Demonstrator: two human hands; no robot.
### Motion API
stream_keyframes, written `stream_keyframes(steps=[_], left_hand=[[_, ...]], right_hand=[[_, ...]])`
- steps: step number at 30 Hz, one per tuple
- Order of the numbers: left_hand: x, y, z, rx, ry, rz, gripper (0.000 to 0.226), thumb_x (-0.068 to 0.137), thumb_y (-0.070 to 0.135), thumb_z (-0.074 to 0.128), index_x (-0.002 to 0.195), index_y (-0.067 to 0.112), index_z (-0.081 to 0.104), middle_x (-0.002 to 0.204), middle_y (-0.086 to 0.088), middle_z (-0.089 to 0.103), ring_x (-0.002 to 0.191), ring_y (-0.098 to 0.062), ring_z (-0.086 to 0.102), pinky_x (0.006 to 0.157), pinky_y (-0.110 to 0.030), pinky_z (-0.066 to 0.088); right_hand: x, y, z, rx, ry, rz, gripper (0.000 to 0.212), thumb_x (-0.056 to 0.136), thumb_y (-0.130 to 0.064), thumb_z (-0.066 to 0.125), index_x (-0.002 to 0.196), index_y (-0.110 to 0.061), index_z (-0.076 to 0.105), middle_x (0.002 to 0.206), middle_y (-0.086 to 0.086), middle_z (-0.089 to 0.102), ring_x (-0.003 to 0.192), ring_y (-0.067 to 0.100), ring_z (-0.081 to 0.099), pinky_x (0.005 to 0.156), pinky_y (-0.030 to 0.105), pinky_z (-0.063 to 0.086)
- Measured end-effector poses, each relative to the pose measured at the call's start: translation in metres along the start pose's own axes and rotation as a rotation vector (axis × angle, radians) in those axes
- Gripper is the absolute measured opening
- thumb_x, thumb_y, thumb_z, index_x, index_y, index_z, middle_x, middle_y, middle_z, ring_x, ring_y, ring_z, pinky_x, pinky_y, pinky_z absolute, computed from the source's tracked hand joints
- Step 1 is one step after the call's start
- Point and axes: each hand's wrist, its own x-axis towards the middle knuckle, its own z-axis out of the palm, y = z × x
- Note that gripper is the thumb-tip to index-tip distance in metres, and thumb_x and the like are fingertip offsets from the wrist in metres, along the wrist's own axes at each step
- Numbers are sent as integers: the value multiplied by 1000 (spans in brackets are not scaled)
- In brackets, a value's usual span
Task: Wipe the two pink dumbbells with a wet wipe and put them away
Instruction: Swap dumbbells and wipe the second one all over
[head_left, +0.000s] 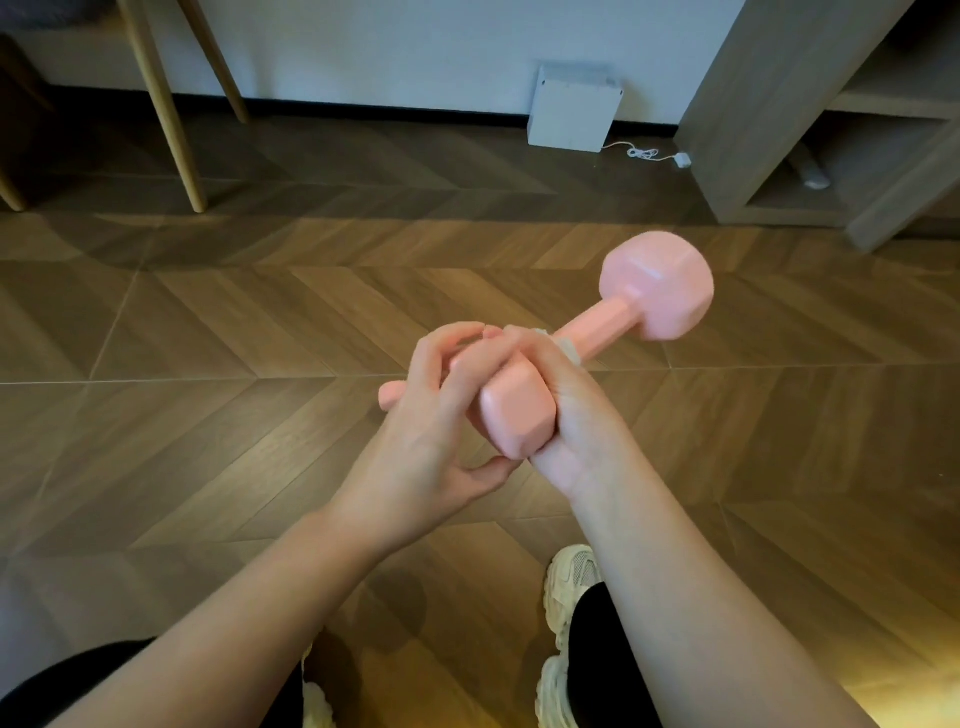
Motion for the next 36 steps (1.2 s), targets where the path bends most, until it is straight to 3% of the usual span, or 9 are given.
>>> stream_keyframes(steps=[5, 9, 11, 17, 23, 28, 31, 34, 36], left_hand=[[3, 7, 2, -416, -131, -443, 98, 82, 49, 72, 152, 43, 4, 140, 11, 42, 118, 1, 53, 96, -26, 47], [1, 9, 5, -530, -149, -481, 70, 95, 28, 64, 140, 25, 11, 120, 18, 44, 93, 6, 57, 74, -14, 47], [-1, 9, 4, -591, -147, -525, 63, 94, 33, 59, 136, 26, 14, 115, 13, 46, 86, 6, 59, 70, -13, 46], [7, 6, -4, -1004, -191, -814, 72, 80, 67, 46, 139, 26, 40, 84, -20, 50, 51, -20, 46, 45, -27, 39], [8, 8, -13, -1345, -337, -919, 93, 93, 74, 14, 126, 0, 59, 73, -24, 53, 35, -19, 39, 36, -19, 34], [12, 8, -6, -1185, -260, -878, 91, 89, 77, 26, 118, -2, 61, 71, -21, 53, 44, -24, 44, 39, -25, 41], [11, -4, 14, -603, -204, -775, 64, 83, 72, 41, 122, 22, 50, 80, -11, 63, 46, -11, 54, 46, -29, 47], [-2, -6, 17, -374, -181, -501, 65, 85, 60, 50, 136, 34, 18, 112, 13, 58, 90, 7, 62, 77, -23, 50], [-9, -1, 11, -260, -158, -294, 80, 87, 58, 56, 142, 35, 4, 134, 5, 43, 121, -3, 52, 98, -34, 48]], right_hand=[[3, 11, -1, -15, 94, -53, 16, 75, -21, 79, 84, -17, 67, 86, 5, 64, 79, 20, 66, 79, 42, 56], [1, 14, 0, -128, 98, -66, 16, 86, -22, 71, 70, -22, 72, 78, -1, 67, 73, 15, 66, 73, 34, 53], [0, 17, 0, -166, 69, -37, 26, 88, -26, 68, 63, -25, 71, 77, 0, 66, 74, 16, 64, 69, 34, 51], [-2, 17, 2, -326, 5, -35, 37, 81, -40, 70, 107, -13, 72, 101, 12, 65, 86, 30, 62, 53, 37, 50], [-16, 7, -3, -490, -158, -108, 42, 79, -37, 70, 116, -17, 67, 97, 11, 65, 48, 11, 62, 38, 22, 44], [-9, 8, 4, -424, -34, -74, 26, 71, -36, 78, 90, -19, 73, 78, 1, 67, 58, 13, 63, 45, 26, 40], [-3, 7, 2, -299, 46, -27, 28, 68, -31, 81, 86, -15, 67, 82, 7, 63, 74, 21, 61, 64, 36, 46], [-1, 6, -3, -207, 71, -10, 20, 85, -24, 72, 67, -19, 66, 72, 2, 63, 68, 17, 62, 68, 35, 51], [0, 4, -3, -178, 99, -2, 19, 86, -24, 71, 68, -21, 67, 69, -1, 65, 68, 14, 66, 72, 35, 53]])
